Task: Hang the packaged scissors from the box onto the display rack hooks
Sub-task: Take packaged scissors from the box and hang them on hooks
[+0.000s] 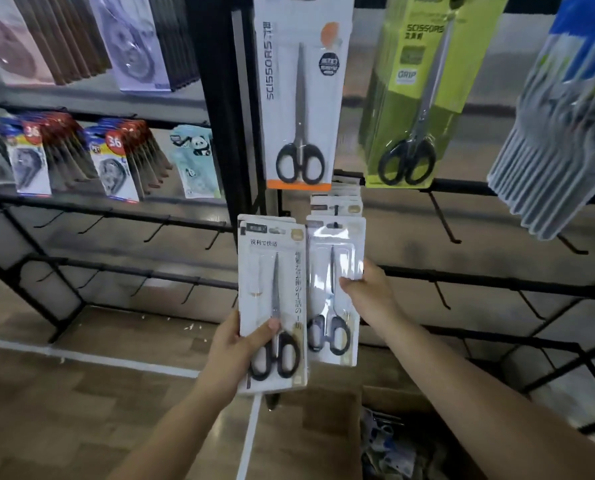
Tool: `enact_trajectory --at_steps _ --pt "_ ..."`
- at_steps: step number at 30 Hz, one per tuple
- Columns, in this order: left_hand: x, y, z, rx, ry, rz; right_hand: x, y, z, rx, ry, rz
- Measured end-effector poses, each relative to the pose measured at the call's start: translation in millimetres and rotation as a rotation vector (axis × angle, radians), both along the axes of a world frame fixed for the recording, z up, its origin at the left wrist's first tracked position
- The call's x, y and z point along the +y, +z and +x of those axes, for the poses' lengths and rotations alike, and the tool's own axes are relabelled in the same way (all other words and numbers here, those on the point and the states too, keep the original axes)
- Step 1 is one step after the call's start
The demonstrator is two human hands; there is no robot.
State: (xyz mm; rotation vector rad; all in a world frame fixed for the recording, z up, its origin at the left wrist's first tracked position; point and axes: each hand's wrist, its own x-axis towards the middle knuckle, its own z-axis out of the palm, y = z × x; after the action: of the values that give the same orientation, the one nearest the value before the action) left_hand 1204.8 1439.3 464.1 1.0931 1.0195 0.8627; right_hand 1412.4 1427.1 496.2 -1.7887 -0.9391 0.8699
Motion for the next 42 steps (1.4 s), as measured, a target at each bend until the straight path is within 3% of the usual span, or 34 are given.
enact_trajectory --at_steps 15,21,28,33,37,39,42 --pt "33 -9 -5 -0.028 -0.17 -0.022 9 -16 -4 -0.008 -0.188 0.028" --pt "34 -6 6 -0.034 -0.15 -0.062 59 -3 8 -0.197 -0.363 0.122" --pt "25 1 14 -0.035 -0.1 -0.082 48 -36 26 -0.313 -0.217 -0.088" --pt "15 7 28 -0.064 -0.091 -0.086 18 -12 22 -0.094 -0.244 0.022" --pt "11 10 40 -0.069 -0.104 -0.052 -10 12 9 0.237 0.06 0.058" --pt "7 11 46 -0.081 -0.125 -0.039 -16 17 6 0.269 0.177 0.029" --pt "-2 11 52 -0.108 -0.139 -0.025 -19 14 4 0.288 0.167 0.079"
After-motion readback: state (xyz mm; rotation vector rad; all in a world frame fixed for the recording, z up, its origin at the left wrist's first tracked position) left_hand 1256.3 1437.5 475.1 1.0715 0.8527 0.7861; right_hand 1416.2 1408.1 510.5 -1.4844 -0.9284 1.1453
